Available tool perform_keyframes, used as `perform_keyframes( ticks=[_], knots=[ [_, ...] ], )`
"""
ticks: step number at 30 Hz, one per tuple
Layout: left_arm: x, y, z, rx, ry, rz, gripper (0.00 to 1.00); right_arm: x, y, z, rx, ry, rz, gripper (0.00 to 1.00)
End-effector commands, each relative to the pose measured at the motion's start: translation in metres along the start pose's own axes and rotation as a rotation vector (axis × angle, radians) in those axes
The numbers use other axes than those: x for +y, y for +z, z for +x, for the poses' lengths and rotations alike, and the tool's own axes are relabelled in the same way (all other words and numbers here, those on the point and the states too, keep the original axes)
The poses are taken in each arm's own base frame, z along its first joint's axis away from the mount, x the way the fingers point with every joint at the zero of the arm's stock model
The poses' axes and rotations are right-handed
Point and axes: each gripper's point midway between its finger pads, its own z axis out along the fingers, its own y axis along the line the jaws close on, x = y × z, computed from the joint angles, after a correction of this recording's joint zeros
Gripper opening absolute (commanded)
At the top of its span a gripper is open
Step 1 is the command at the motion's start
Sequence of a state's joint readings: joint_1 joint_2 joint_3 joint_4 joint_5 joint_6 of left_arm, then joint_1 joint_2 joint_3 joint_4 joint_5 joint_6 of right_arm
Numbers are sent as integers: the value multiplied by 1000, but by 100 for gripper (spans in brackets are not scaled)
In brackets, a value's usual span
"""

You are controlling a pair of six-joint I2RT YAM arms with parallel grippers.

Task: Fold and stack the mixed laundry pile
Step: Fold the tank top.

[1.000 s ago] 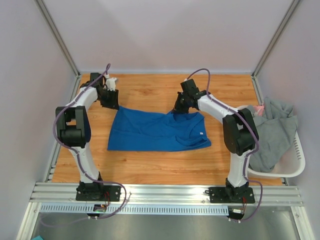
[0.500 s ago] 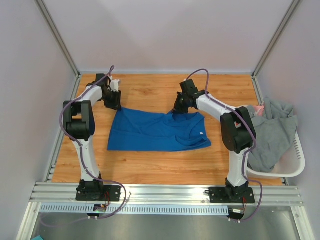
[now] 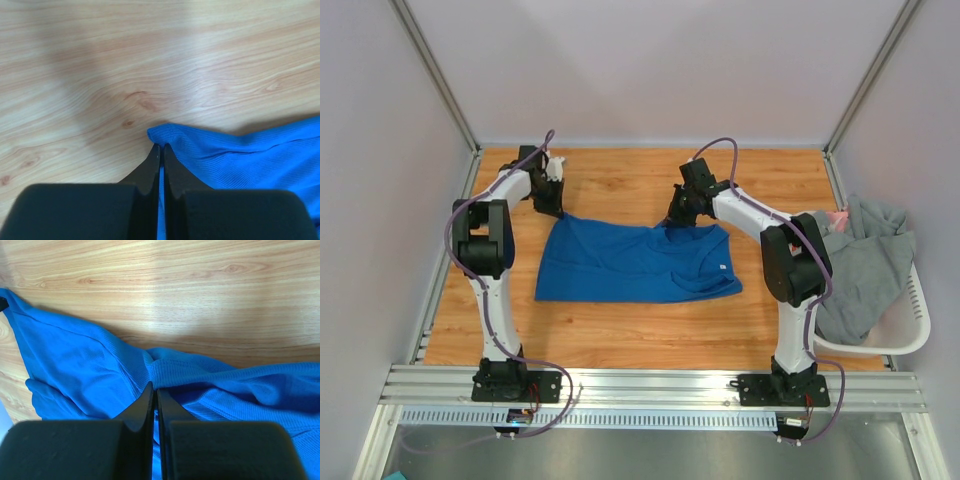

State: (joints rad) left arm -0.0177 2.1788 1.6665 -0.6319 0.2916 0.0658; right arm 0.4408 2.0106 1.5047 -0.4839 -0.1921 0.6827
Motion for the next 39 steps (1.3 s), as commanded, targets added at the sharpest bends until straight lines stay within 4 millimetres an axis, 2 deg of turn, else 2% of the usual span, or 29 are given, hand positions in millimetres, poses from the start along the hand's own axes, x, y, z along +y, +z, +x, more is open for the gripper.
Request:
perform_keyframes(
  ticks=[1,3,5,6,7,8,9,11,14,16,17,18,19,20,24,26,32,37,39],
  knots=[
    [-12,-1,-6,-1,10,33,0,11,-1,-13,-39,-14,-26,0],
    [-13,-2,-1,5,17,37,0,11,-2,-13,-38,-16,-25,0],
    [-13,-12,-6,-26,36,25,0,13,-5,-14,-42,-14,-33,0],
    [-13,-15,-2,-26,39,24,0,14,-7,-13,-43,-19,-35,0],
    [-15,-26,-7,-52,60,18,0,15,-9,-12,-41,-16,-37,0],
    [-14,-30,-3,-53,61,18,0,15,-14,-12,-46,-16,-41,0],
    [-16,-45,-8,-85,80,13,0,15,-16,-11,-48,-18,-43,0],
    [-14,-57,-7,-111,94,5,0,14,-26,-6,-55,-21,-44,0],
    [-18,-76,5,-127,135,1,0,15,-35,9,-53,-33,-53,0],
    [-22,-85,19,-119,159,3,0,14,-39,16,-50,-41,-50,0],
    [-24,-83,35,-91,159,11,0,9,-38,26,-36,-42,-37,0],
    [-27,-90,38,-99,170,9,0,10,-44,27,-45,-44,-42,0],
    [-27,-91,44,-90,185,10,0,10,-45,30,-46,-43,-45,0],
    [-27,-88,59,-63,183,17,0,9,-47,35,-44,-40,-44,0],
    [-29,-93,86,-26,206,12,0,-6,-47,55,-24,-32,-17,0],
    [-19,-93,101,1,191,-9,0,-6,-48,63,-18,-28,-21,0],
    [-16,-90,117,37,202,-18,0,-13,-38,83,8,-8,-17,0],
    [-8,-87,119,45,209,-52,0,-17,-35,91,10,-1,-3,1],
    [-8,-84,122,54,211,-51,0,-18,-34,92,13,3,3,11]
  ],
)
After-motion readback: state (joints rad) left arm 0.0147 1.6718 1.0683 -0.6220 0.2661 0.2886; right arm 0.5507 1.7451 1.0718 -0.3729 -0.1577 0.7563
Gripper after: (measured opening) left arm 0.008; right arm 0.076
